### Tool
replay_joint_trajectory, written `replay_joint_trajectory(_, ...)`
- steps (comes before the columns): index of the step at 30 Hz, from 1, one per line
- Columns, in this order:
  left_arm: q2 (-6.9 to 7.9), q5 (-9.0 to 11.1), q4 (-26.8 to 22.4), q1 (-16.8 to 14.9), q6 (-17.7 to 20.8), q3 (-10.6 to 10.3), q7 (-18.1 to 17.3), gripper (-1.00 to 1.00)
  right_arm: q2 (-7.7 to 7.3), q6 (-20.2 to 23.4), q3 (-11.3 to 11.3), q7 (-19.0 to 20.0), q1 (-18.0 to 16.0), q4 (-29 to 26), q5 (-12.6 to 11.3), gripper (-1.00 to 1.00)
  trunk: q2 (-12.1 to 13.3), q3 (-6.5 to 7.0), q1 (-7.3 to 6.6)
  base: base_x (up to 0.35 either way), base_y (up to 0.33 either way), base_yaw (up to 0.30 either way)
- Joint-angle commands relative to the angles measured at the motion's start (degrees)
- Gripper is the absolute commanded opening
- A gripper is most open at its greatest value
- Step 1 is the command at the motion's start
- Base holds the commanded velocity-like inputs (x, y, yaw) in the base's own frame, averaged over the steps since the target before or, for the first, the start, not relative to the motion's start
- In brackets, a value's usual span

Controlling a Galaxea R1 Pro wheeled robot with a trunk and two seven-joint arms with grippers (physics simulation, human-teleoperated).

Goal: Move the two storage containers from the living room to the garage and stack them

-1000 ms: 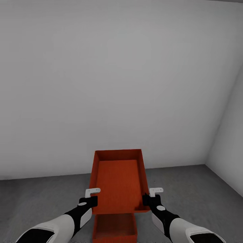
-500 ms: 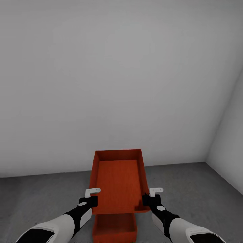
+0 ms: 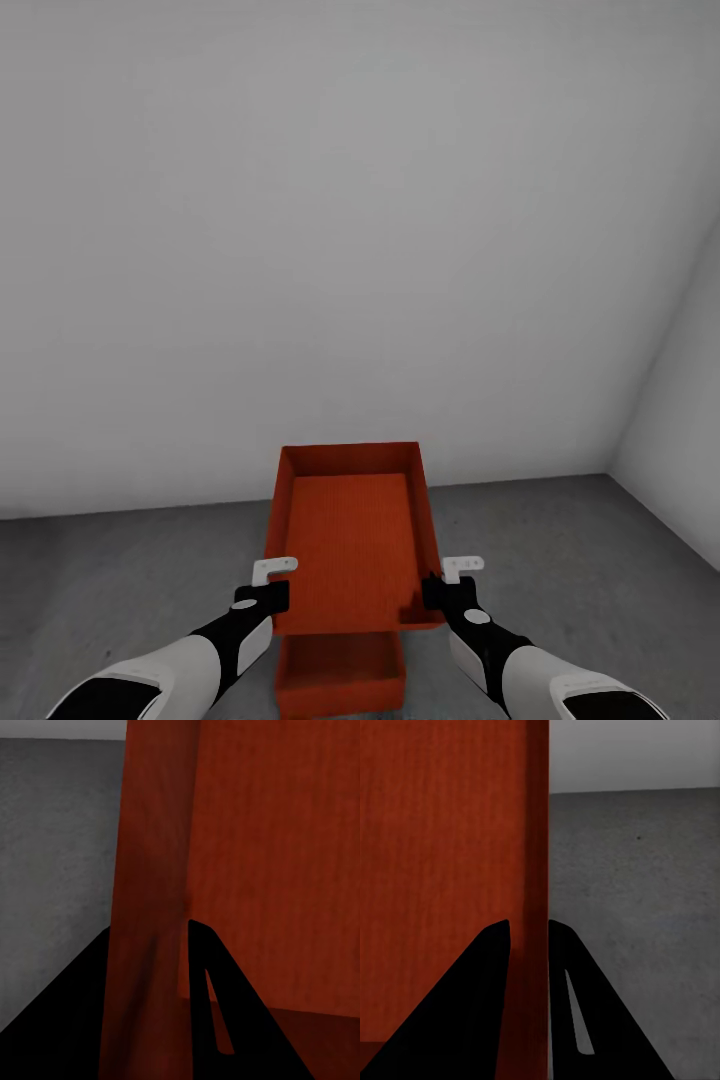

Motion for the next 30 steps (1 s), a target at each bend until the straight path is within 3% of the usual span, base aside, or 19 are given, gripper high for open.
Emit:
replay_joint_trajectory(1,0.64,0.96,0.18,-0.02,-0.25,2.13,0.41,-1.0,0.05,-0.91,-4.02,-0.28,-0.1,-0.17,1.17,-1.0,-0.06,-0.17,0.01,0.131,0.0,0.0)
replay_joint_trajectory(15,0.64,0.96,0.18,-0.02,-0.32,2.14,0.41,-1.0,0.05,-0.91,-4.02,-0.28,-0.1,-0.17,1.17,-1.0,-0.06,-1.45,0.01,0.171,0.0,0.0)
replay_joint_trajectory(30,0.64,0.96,0.18,-0.02,-0.34,2.13,0.41,-1.0,0.05,-0.91,-4.02,-0.28,-0.1,-0.17,1.17,-1.0,-0.06,-2.83,0.01,0.015,0.0,0.0)
